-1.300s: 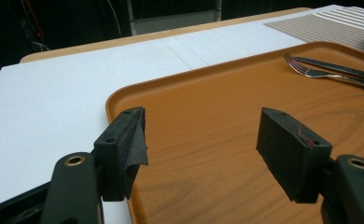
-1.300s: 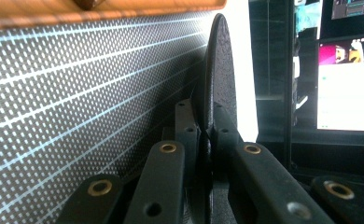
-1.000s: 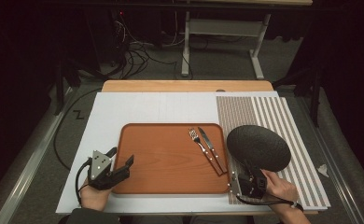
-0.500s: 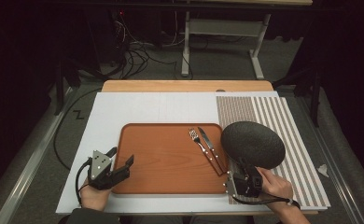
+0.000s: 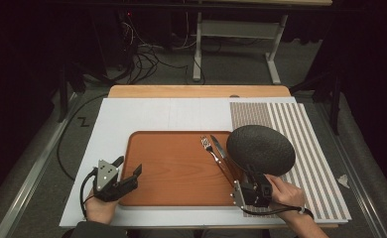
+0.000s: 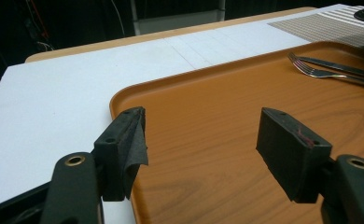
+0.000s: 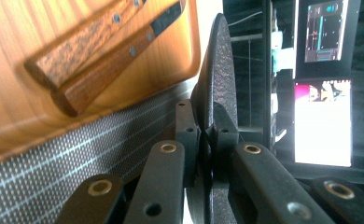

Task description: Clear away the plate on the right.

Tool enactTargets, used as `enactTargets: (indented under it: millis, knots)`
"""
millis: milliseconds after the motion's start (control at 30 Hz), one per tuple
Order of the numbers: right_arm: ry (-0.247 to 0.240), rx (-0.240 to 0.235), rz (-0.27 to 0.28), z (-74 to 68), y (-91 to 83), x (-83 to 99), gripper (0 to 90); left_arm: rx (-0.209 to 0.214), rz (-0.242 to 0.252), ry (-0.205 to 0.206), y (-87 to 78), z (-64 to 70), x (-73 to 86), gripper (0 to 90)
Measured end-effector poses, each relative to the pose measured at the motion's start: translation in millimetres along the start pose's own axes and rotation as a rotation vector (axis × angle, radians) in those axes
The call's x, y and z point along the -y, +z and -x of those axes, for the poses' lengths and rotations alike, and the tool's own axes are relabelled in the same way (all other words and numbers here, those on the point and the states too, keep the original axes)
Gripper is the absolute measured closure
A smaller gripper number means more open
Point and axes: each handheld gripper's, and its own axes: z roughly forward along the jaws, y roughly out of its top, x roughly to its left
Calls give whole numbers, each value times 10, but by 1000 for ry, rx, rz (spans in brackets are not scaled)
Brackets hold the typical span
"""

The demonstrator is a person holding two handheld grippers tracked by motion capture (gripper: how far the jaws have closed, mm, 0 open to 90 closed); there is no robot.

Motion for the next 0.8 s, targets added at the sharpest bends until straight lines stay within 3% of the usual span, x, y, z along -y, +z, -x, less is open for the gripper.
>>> enactTargets:
  millis: [800]
  knots:
    - [-49, 5, 99, -4, -13, -369, 874, -30, -7, 5, -39, -34, 18, 330]
